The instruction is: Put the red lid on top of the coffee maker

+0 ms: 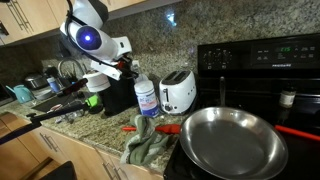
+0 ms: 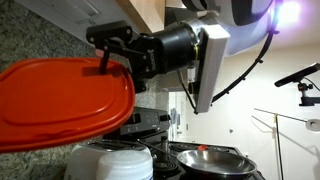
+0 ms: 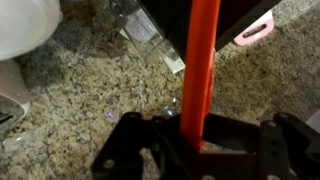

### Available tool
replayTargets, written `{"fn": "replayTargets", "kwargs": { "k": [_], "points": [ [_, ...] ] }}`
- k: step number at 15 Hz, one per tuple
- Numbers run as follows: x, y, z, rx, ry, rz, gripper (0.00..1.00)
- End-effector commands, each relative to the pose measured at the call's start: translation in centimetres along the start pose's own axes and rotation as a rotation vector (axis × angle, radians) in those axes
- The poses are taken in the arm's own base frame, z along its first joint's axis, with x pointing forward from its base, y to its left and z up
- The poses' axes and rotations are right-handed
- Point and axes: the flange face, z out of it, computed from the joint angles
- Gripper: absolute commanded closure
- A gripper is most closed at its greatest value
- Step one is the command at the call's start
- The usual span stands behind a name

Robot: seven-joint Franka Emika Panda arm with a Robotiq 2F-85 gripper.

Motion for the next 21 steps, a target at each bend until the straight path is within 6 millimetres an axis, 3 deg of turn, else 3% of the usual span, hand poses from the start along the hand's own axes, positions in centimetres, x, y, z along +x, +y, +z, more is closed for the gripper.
{"fn": "replayTargets", "kwargs": {
  "k": [1, 5, 9, 13, 21],
  "points": [
    [2.3, -1.8, -1.2, -0.003, 0.119, -0.042, 1.00],
    [2.2, -3.5, -1.4, 0.013, 0.126, -0.043, 1.00],
    [0.9, -4.3, 0.0, 0.032, 0.085, -0.020, 1.00],
    [-0.2, -4.3, 1.2, 0.049, 0.027, 0.060, 1.00],
    [-0.8, -3.9, 1.4, 0.059, 0.009, 0.093, 1.00]
  ]
}}
